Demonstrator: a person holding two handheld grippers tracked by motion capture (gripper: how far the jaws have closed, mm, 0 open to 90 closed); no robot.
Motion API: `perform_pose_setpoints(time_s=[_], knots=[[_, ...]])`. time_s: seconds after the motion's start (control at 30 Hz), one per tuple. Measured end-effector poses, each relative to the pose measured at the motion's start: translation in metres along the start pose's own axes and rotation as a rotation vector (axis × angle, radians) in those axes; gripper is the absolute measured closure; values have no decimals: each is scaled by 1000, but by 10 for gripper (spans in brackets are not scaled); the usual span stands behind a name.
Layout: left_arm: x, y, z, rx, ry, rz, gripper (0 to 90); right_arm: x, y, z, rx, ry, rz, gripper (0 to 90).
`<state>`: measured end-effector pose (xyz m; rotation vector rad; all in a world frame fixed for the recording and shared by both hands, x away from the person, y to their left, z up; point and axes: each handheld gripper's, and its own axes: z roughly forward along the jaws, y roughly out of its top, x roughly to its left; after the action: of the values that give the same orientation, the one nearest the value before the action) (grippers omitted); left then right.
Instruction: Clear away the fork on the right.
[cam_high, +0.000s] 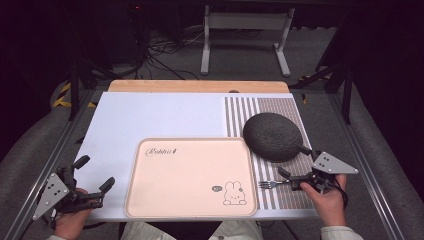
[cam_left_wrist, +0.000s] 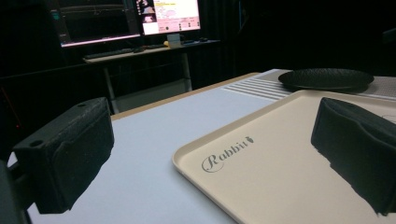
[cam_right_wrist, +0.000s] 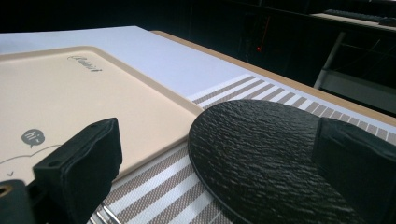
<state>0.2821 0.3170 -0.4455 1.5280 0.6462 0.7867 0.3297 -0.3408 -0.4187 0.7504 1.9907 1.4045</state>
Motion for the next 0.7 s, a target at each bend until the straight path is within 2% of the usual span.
perform_pose_setpoints(time_s=[0.2,0.47,0.5,0.63,0.7], knots=[[1,0,0,0,1,-1,0,-7,12,9,10,16,7,19],[1,0,0,-2,-2,0,0,-13,27,10,45,38,-6,24],[0,0,0,-3,-2,-2,0,-14,31,9,67,45,-28,37],[1,0,0,-2,-3,-5,0,-18,37,7,139,60,-60,56],[0,0,0,-3,-3,-4,0,-19,42,6,199,77,-80,78]])
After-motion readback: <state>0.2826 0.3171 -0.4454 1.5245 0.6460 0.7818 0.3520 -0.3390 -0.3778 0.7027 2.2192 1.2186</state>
